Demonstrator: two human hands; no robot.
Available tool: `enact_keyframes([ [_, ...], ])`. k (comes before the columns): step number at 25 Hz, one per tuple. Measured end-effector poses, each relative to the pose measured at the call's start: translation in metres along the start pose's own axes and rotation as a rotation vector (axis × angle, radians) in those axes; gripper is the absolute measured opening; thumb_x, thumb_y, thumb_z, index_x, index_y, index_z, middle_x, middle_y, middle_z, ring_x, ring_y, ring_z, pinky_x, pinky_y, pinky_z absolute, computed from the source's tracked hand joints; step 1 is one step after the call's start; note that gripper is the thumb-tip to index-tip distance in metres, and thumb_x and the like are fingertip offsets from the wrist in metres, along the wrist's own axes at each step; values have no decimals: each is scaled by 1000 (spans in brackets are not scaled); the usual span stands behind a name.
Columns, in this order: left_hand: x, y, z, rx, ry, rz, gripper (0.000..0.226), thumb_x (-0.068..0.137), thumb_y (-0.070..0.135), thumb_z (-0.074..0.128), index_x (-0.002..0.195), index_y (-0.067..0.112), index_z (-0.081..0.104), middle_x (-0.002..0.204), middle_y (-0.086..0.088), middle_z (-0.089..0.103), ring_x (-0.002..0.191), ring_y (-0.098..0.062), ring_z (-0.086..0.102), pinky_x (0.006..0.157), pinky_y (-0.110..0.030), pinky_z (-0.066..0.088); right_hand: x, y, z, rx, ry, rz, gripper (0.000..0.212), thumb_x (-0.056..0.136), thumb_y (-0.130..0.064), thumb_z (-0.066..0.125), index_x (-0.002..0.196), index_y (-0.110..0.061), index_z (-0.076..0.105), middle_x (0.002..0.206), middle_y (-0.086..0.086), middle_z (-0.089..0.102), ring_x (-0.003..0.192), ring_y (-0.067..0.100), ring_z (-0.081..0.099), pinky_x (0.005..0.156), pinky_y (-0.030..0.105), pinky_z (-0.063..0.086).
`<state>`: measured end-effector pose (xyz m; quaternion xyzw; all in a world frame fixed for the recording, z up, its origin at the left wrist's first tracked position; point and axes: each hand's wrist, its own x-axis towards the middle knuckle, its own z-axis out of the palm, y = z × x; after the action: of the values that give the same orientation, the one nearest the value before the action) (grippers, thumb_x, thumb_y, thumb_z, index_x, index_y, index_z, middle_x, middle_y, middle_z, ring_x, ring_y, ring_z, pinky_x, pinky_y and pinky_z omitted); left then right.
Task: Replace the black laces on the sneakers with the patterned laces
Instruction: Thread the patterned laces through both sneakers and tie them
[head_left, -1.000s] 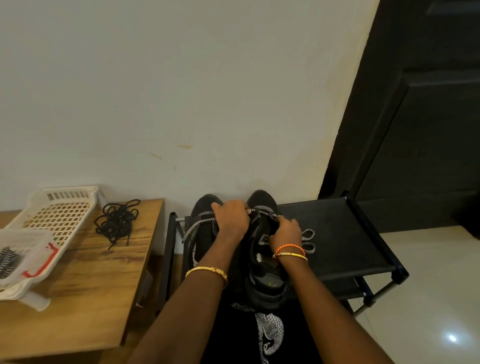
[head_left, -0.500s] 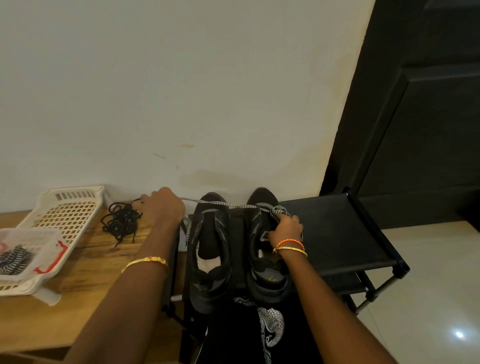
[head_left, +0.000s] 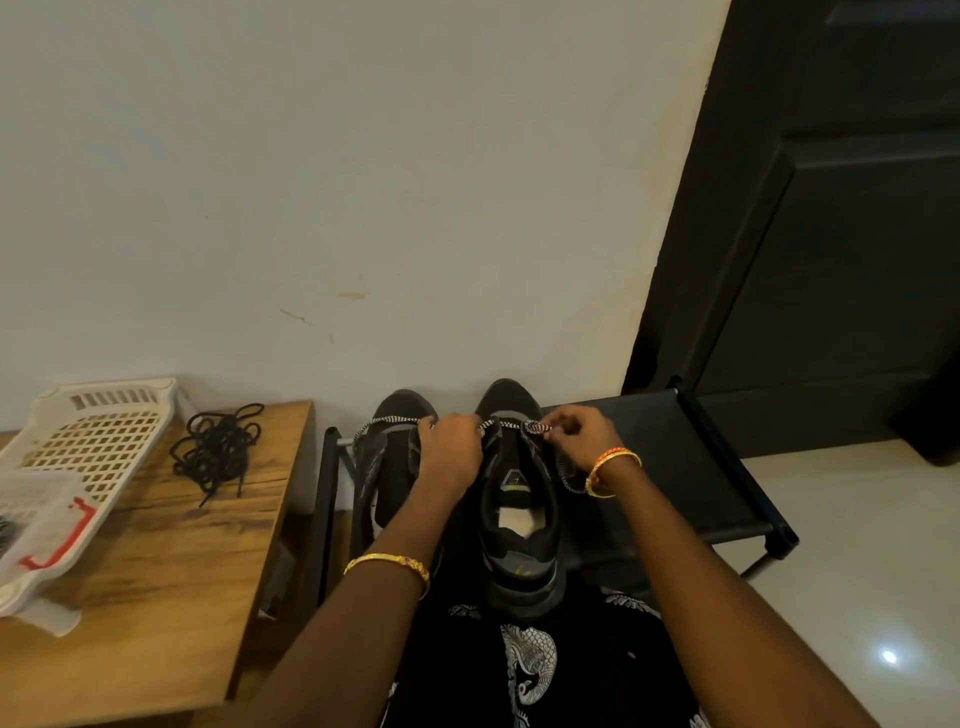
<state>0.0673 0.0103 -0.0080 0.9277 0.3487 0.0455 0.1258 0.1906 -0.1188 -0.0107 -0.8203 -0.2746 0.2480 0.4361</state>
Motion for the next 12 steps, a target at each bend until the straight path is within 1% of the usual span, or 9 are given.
enact_keyframes([
  [2,0,-2,-1,-12,54,-6,26,99,15,42,108,17,66,106,-5,68,105,-24,58,107,-40,26,-1,9,-26,129,218,50,16,83,-1,65,87,-16,69,94,10,68,88,23,64,71,25,50],
  [3,0,-2,-2,-10,57,-13,25,98,15,43,106,17,66,105,-5,68,105,-24,58,106,-39,27,-1,16,-45,195,360,104,19,83,1,64,88,-17,68,96,10,67,88,23,63,71,26,50],
  [5,0,-2,-3,-9,42,-27,23,98,15,43,105,15,65,106,-7,67,106,-26,57,104,-39,27,-5,30,-79,212,576,221,27,83,3,60,103,-14,65,111,11,61,100,25,59,85,34,49],
  [6,0,-1,-2,-22,36,-37,23,98,16,43,107,14,64,107,-8,67,108,-27,56,105,-39,27,-6,34,-89,106,616,263,34,82,3,61,110,-15,63,120,12,56,108,29,56,94,42,46],
  [7,0,-1,-1,-45,34,-46,23,98,17,43,109,13,63,109,-8,66,109,-27,56,105,-40,26,-7,36,-92,-10,623,271,37,80,1,62,113,-16,62,125,13,52,114,33,53,100,49,41],
  [8,1,0,0,-75,39,-50,24,98,19,43,112,13,62,110,-8,66,111,-27,56,106,-40,27,-8,32,-88,-95,611,249,37,79,0,62,112,-17,63,126,13,52,115,35,52,101,53,39],
  [9,2,1,1,-111,49,-50,25,99,22,44,114,13,62,111,-8,66,111,-27,56,106,-40,28,-8,25,-77,-109,573,196,34,79,-2,60,109,-18,65,122,13,56,111,34,54,101,53,40],
  [11,3,4,1,-189,64,-55,27,99,26,46,114,11,63,110,-9,66,108,-27,58,102,-40,34,-8,8,-43,-30,355,70,27,83,-5,57,106,-16,66,112,12,64,105,32,59,99,47,44],
  [12,5,5,1,-218,66,-63,27,99,26,47,113,10,63,110,-10,67,107,-27,58,100,-40,38,-7,1,-21,-34,218,43,26,86,-9,58,110,-15,65,113,11,65,107,30,59,101,46,43],
])
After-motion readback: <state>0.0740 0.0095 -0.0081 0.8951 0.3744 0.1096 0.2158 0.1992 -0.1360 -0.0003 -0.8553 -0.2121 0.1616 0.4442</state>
